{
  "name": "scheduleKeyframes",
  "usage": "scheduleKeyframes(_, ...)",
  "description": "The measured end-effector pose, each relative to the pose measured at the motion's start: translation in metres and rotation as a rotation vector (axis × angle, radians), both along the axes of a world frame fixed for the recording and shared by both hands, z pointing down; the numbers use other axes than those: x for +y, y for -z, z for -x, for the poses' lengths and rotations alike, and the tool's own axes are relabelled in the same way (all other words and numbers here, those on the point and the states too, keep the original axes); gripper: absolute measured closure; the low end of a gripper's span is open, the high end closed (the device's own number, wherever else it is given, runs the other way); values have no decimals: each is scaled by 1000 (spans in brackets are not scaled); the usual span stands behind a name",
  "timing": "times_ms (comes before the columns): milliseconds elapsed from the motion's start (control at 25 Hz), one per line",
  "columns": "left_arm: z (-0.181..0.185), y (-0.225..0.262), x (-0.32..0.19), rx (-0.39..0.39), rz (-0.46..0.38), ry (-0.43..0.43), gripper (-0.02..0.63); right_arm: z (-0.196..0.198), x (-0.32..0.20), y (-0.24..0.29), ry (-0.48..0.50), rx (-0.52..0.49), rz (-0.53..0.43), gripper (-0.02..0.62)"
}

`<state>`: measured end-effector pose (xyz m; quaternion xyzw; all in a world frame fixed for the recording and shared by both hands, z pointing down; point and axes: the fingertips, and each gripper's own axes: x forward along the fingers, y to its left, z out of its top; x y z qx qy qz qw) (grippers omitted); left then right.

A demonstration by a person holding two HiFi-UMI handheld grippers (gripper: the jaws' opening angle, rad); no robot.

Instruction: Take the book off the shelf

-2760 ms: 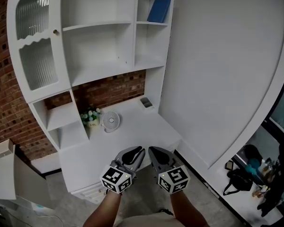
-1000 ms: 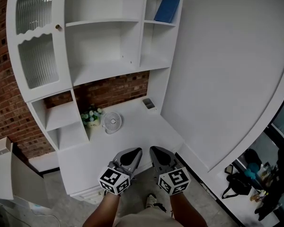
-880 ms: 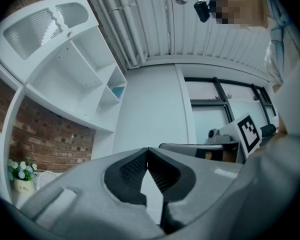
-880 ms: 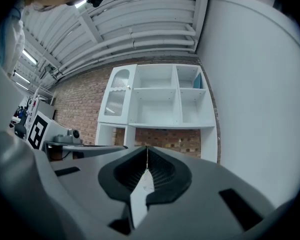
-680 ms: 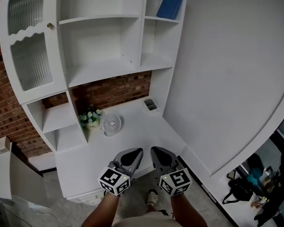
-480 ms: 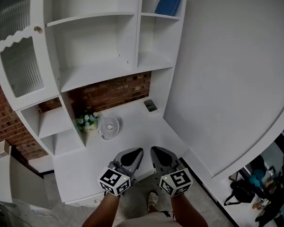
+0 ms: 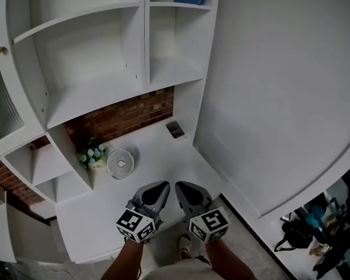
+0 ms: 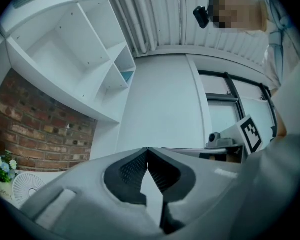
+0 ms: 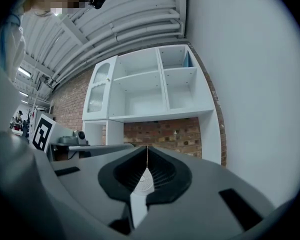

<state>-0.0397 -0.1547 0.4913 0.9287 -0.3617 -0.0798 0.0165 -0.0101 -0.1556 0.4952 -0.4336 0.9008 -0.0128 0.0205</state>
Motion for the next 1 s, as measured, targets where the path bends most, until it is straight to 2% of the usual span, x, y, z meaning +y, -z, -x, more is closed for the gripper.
scheduleKeyframes(520, -19, 9, -60, -3, 18, 22, 597, -24, -65, 12, 16, -6, 15, 578)
scheduleKeyframes(1000, -65, 35, -126, 8, -35, 45, 597, -66, -128, 42, 67, -18, -29, 578)
